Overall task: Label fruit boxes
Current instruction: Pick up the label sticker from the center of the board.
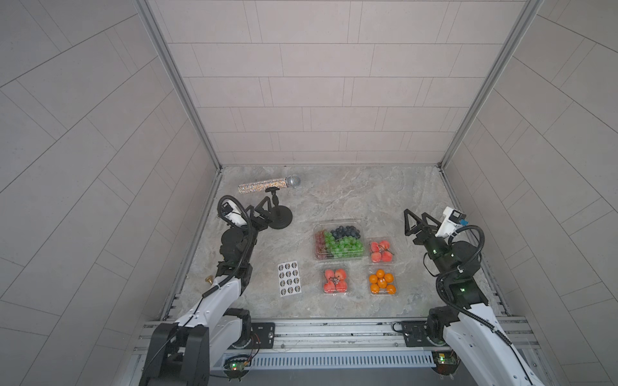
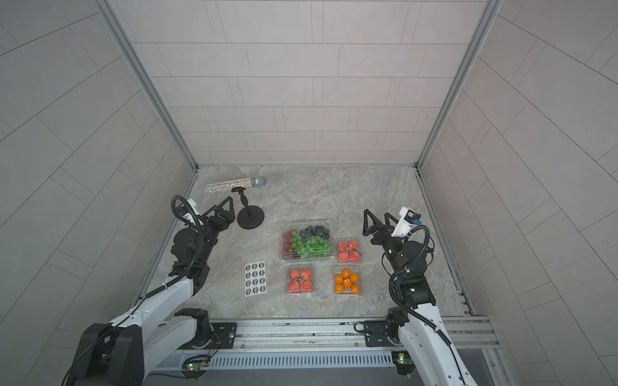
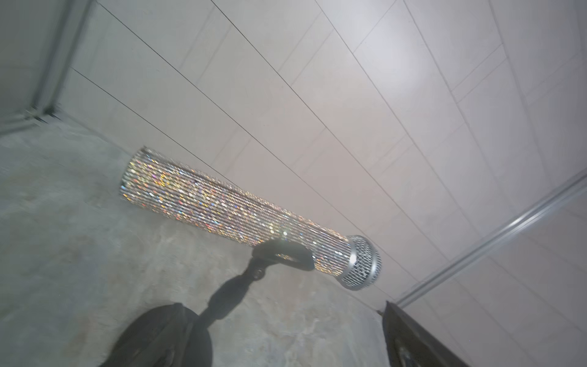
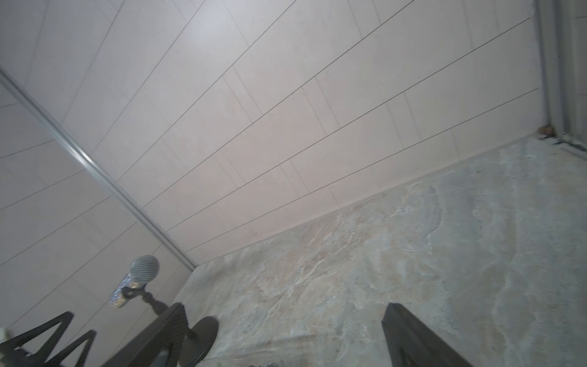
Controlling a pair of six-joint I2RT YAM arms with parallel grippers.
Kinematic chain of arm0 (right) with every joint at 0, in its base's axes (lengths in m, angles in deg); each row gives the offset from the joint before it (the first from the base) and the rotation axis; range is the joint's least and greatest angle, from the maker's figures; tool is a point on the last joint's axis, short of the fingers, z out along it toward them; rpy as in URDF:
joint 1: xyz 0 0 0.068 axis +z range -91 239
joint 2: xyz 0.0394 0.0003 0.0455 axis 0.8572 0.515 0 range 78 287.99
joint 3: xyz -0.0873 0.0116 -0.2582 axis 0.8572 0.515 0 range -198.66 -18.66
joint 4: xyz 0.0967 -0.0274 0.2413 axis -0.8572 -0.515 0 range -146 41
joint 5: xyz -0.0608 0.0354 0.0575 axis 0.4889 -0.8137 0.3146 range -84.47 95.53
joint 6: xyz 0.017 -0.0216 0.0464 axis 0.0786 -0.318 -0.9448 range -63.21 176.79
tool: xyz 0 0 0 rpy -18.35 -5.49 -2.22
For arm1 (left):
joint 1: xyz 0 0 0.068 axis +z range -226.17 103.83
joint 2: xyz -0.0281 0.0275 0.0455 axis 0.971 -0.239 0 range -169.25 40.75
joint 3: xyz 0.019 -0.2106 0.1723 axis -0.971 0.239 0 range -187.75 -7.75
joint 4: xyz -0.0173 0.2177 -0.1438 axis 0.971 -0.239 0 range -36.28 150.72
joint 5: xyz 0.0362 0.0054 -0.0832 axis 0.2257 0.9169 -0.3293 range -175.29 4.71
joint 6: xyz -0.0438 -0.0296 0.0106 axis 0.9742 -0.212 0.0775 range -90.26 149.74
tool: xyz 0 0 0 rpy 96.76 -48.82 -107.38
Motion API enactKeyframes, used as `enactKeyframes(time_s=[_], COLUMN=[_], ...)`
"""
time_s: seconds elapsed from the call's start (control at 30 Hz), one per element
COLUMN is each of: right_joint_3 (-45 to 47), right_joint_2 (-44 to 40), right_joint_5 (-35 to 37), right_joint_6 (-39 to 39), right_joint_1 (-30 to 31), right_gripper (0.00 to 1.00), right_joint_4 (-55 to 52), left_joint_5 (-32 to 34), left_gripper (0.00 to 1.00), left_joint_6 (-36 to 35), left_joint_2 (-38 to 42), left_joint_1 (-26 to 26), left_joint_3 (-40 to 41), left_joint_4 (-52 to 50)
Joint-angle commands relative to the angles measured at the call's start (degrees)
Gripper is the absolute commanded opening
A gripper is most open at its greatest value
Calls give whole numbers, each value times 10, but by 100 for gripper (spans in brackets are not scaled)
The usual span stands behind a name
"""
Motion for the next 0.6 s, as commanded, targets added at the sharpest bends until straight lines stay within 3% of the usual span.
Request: enactKeyframes(time_s=[0.0, 0.1, 0.17, 0.23, 0.3, 0.33, 0.4, 0.47, 0.57], right_joint_3=[-26, -40, -52, -83, -128, -160, -219, -245, -226], right_joint_2=[9, 40, 69, 105, 136, 152, 187, 213, 216], right_joint_5=[-105, -125, -114, -83, -2, 72, 210, 299, 266], right_joint_6=[-42, -37, -18, 22, 87, 121, 181, 201, 216], right_joint_1=[4, 36, 79, 132, 209, 256, 346, 403, 413], right_gripper=[100, 100, 100, 100, 100, 100, 100, 100, 100], right_joint_4=[-37, -36, -34, -72, -153, -210, -299, -337, -307], left_joint_5=[-116, -102, -2, 108, 192, 221, 262, 286, 313], left_gripper=[100, 100, 100, 100, 100, 100, 100, 100, 100], left_joint_6=[94, 40, -30, -81, -92, -92, -94, -89, -55], left_joint_2=[-9, 30, 74, 104, 124, 129, 130, 152, 189], left_joint_1=[1, -29, -88, -161, -218, -243, -275, -302, -323], left_joint_3=[-2, -59, -104, -133, -149, -155, -168, -168, -150], left_joint_4=[26, -209, -399, -508, -576, -608, -675, -735, -806])
